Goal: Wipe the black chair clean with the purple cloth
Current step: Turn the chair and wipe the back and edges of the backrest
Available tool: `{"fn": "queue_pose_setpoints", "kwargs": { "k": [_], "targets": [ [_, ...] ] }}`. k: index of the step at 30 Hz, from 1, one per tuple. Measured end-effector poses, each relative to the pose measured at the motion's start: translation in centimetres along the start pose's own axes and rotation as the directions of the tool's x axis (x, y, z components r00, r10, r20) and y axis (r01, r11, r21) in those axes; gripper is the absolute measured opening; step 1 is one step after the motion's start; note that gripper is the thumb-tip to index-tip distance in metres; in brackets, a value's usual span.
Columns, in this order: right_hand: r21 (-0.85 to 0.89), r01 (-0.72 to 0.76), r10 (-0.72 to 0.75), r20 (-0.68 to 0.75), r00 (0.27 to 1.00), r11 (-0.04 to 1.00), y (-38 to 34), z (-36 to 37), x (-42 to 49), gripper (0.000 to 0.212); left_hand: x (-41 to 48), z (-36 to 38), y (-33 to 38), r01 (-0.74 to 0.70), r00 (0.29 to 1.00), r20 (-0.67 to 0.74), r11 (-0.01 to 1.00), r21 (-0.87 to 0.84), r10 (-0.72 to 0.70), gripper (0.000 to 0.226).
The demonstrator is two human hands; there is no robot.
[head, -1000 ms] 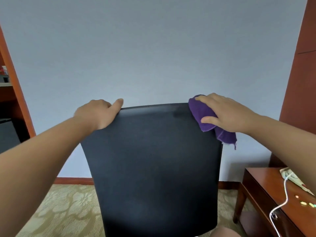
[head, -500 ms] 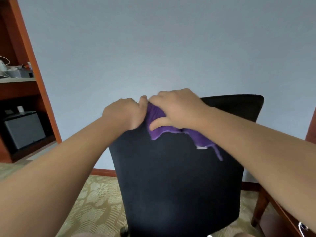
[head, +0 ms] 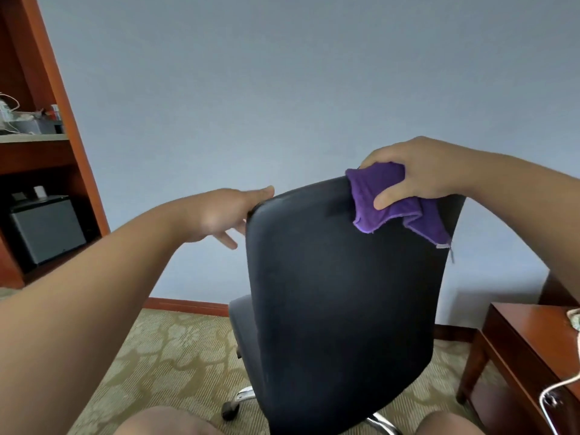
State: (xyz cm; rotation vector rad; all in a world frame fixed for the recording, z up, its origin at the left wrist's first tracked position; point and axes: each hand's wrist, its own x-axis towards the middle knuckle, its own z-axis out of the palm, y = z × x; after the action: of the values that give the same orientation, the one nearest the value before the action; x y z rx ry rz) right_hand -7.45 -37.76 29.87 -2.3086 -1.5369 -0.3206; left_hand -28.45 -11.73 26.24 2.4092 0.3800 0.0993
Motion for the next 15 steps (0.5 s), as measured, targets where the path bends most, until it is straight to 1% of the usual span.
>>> {"fn": "queue_pose_setpoints", "kwargs": {
  "k": [2,3,5,8,10,11,12,13,14,15],
  "targets": [
    [0.002,-0.025,0.025,-0.022,0.999,1.000,0.1,0.5,-0.3,0.059,-0.2,1.6,-0.6,0.013,1.000,0.019,1.000,-0.027,-0.013,0.040],
    [-0.016,-0.032,0.032,-0.043,0.999,0.999,0.1,0.8,-0.3,0.059,-0.2,2.6,-0.5,0.008,1.000,0.018,0.996,-0.083,-0.007,0.035],
    [-0.082,-0.027,0.020,-0.084,0.996,0.996,-0.3,1.5,-0.3,0.059,0.5,4.4,0.1,-0.020,0.999,-0.039,0.977,-0.210,0.012,0.038],
    [-0.137,0.021,-0.042,-0.150,0.988,0.990,-1.4,2.5,-1.0,0.056,0.9,6.3,1.6,-0.136,0.989,-0.104,0.924,-0.357,0.105,0.043],
    [-0.143,0.069,-0.097,-0.199,0.975,0.987,-2.9,3.3,-1.5,0.052,1.7,7.5,2.6,-0.167,0.981,-0.160,0.906,-0.389,0.113,0.038],
    [-0.160,0.099,-0.133,-0.219,0.967,0.982,-3.8,3.8,-1.6,0.051,1.7,7.9,2.5,-0.192,0.981,-0.094,0.912,-0.362,0.170,0.038],
    [-0.191,0.128,-0.173,-0.241,0.955,0.973,-4.9,4.3,-1.6,0.049,1.2,8.4,2.9,-0.172,0.966,0.115,0.908,-0.381,0.231,0.039],
    [-0.223,0.153,-0.211,-0.268,0.940,0.963,-5.7,4.9,-1.6,0.048,0.9,8.9,3.8,-0.142,0.894,0.333,0.892,-0.428,0.301,0.038],
    [-0.240,0.162,-0.231,-0.299,0.926,0.957,-6.3,5.3,-1.8,0.047,1.2,10.1,4.0,-0.074,0.779,0.557,0.925,-0.373,0.287,0.041],
    [-0.236,0.160,-0.234,-0.329,0.915,0.958,-6.4,5.6,-2.1,0.046,0.9,10.3,4.9,0.012,0.825,0.449,0.784,-0.620,0.342,0.047]
  ]
}}
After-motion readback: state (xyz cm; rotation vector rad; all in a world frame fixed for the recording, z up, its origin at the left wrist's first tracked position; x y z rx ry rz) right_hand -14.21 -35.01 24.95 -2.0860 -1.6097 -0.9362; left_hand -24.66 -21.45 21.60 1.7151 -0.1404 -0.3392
